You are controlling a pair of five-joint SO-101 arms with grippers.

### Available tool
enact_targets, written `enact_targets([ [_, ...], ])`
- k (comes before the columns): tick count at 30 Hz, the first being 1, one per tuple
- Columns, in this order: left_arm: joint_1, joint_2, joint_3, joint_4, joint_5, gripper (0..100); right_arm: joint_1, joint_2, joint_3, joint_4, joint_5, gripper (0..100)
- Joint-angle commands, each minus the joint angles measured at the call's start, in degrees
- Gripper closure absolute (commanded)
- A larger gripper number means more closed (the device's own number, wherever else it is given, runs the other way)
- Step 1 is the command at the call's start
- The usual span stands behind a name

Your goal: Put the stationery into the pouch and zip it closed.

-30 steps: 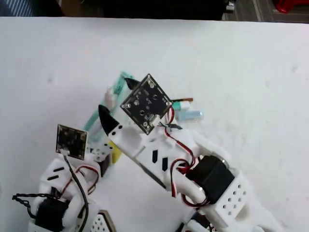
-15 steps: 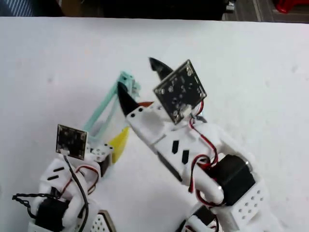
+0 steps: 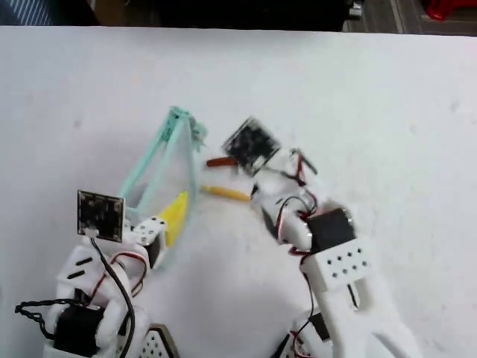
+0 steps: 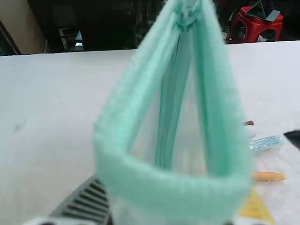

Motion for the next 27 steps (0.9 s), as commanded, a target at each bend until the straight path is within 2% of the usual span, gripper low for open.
enact_targets([
  [1, -0.6, 0.0, -3.3, 0.4, 0.7, 75, 0.1, -0.6, 2.9, -4.6, 2.4, 77.6],
  [5, -0.6, 0.0, -3.3, 0.4, 0.7, 75, 0.0, -0.5, 3.3, -7.3, 2.2, 93.1],
  [6, -0.6, 0.0, -3.3, 0.4, 0.7, 75, -0.4, -0.5, 3.2, -7.8, 2.2, 94.3],
  [9, -0.6, 0.0, -3.3, 0.4, 0.7, 75, -2.3, -0.5, 3.5, -8.5, 1.5, 89.2],
  [12, -0.6, 0.0, -3.3, 0.4, 0.6, 75, -4.3, -0.5, 5.3, -10.8, -3.4, 80.2],
  [13, -0.6, 0.0, -3.2, 0.4, 0.5, 75, -5.0, -0.5, 6.3, -11.6, -4.3, 80.1],
  [17, -0.6, 0.0, -3.1, 0.4, 0.3, 75, -6.3, -0.5, 7.6, -12.9, 2.2, 98.1],
  [18, -0.6, 0.0, -3.1, 0.4, 0.2, 75, -6.1, -0.5, 7.6, -12.4, 3.2, 98.3],
  [23, -0.7, 0.0, -3.0, 0.4, 0.2, 75, -5.1, 1.4, 7.8, -10.5, 3.6, 79.7],
  [24, -0.7, 0.0, -3.0, 0.4, 0.2, 75, -5.1, 2.7, 7.8, -10.5, 3.7, 78.5],
  [25, -0.7, 0.0, -3.0, 0.4, 0.2, 75, -5.2, 4.4, 7.8, -10.9, 3.8, 80.5],
  [27, -0.7, 0.0, -3.0, 0.4, 0.2, 75, -5.3, 8.0, 7.3, -12.7, 3.8, 91.7],
])
